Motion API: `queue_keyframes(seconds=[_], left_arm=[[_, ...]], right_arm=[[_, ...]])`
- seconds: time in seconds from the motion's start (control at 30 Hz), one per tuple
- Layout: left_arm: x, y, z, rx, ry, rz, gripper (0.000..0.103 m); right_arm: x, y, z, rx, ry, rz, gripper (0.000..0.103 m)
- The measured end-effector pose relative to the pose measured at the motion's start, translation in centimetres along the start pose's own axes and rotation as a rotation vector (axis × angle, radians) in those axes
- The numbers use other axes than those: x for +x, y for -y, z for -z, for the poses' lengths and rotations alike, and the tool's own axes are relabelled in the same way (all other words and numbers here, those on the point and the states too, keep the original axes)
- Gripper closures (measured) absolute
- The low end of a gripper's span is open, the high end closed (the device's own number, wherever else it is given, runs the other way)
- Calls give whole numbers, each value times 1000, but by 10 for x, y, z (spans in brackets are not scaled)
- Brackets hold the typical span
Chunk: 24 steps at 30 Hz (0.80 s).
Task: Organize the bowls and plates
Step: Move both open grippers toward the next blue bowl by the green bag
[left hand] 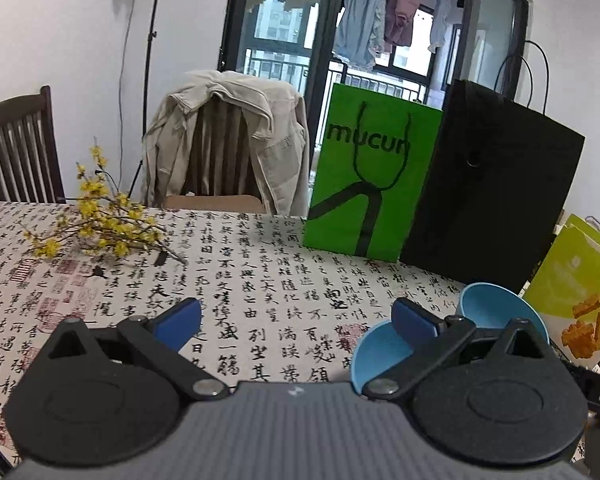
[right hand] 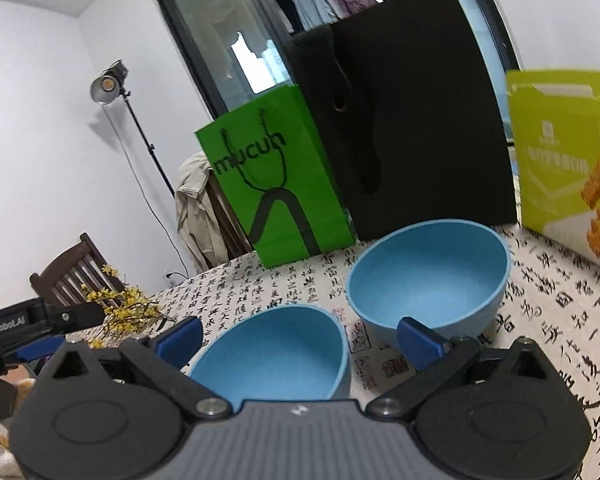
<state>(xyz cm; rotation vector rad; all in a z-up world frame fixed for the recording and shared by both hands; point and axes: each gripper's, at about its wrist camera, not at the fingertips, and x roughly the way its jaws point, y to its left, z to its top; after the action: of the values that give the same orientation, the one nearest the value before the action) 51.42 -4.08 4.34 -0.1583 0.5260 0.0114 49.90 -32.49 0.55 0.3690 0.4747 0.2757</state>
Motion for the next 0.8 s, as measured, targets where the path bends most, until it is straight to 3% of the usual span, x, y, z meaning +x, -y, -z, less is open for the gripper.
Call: queue_keyframes(seconds=[0.23,0.5,0.8], left_arm=[[19,12,2,6,-62,15,0],[29,17,4,-1,-94,25,0],[35,17,3,-9,-117,-15,0]], right_arm=[[14,16,-3,108,-92,18,0],[4,4,-9,84,-138,148,0],[20,-20,-16,27,-184,175,0]])
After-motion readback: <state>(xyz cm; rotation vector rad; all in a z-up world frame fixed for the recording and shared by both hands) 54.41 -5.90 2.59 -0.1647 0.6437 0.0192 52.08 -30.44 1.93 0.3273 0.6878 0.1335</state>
